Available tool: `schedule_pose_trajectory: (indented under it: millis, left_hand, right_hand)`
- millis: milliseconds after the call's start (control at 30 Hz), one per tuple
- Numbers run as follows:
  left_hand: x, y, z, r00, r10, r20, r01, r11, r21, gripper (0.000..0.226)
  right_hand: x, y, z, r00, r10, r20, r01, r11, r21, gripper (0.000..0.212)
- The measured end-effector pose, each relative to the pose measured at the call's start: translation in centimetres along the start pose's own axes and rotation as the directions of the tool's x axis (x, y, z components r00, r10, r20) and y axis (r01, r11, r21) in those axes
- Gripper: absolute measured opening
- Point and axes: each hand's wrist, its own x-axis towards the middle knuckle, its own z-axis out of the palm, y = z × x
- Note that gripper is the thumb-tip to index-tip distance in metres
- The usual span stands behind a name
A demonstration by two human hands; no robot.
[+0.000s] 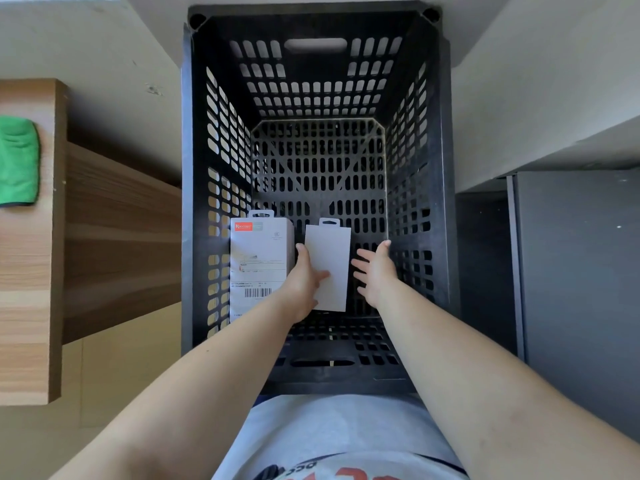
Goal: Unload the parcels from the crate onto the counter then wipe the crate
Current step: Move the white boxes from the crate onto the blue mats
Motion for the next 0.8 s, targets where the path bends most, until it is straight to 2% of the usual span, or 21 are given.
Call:
schedule_pose_trajectory:
  millis: [167, 233, 333, 433, 567, 633, 733, 800]
  left_hand:
    - [0.8, 0.0, 0.1, 0.977, 0.146, -0.157, -0.150, 0.989, -0.014, 0.065]
    - [0.7, -0.1, 0.1, 0.975, 0.173, -0.141, -0.177, 0.984, -0.011, 0.062]
    - [1.1, -0.1, -0.3, 0.982, 0.124, -0.144, -0.133, 0.990, -0.050, 0.066]
    - [0.9, 0.5, -0.1, 0.984, 0.146, -0.105, -0.152, 0.987, -0.052, 0.055]
    - [1.8, 0.6, 0.2, 0.990, 0.124, -0.069, -0.127, 0.991, -0.032, 0.077]
    - [1.9, 0.6, 0.5, 0.997, 0.066, -0.038, -0.067, 0.997, -0.035, 0.081]
    - [2.2, 0.9, 0.7, 1.000, -0.009, -0.015, 0.007, 0.991, -0.135, 0.077]
    - [2.4, 1.1, 0.6, 1.000, -0.004, 0.006, 0.005, 0.981, -0.194, 0.074]
  right_hand:
    - [0.6, 0.3, -0.5, 0.999, -0.026, -0.027, 0.027, 0.999, 0.038, 0.081]
    - [0.8, 0.6, -0.5, 1.000, -0.015, -0.013, 0.015, 0.998, 0.054, 0.084]
    - [1.1, 0.9, -0.5, 1.000, 0.001, -0.014, 0.000, 0.997, 0.074, 0.085]
    - [1.0, 0.8, -0.4, 1.000, -0.003, -0.022, 0.004, 0.996, 0.090, 0.082]
    - [1.3, 0.1, -0.6, 0.991, -0.053, -0.126, 0.064, 0.994, 0.090, 0.074]
    - [1.2, 0.0, -0.6, 0.993, -0.041, -0.110, 0.049, 0.996, 0.072, 0.074]
    - [1.0, 0.2, -0.4, 0.998, -0.018, -0.064, 0.022, 0.998, 0.061, 0.074]
    - [0.8, 0.3, -0.3, 0.998, -0.034, -0.060, 0.038, 0.997, 0.071, 0.071]
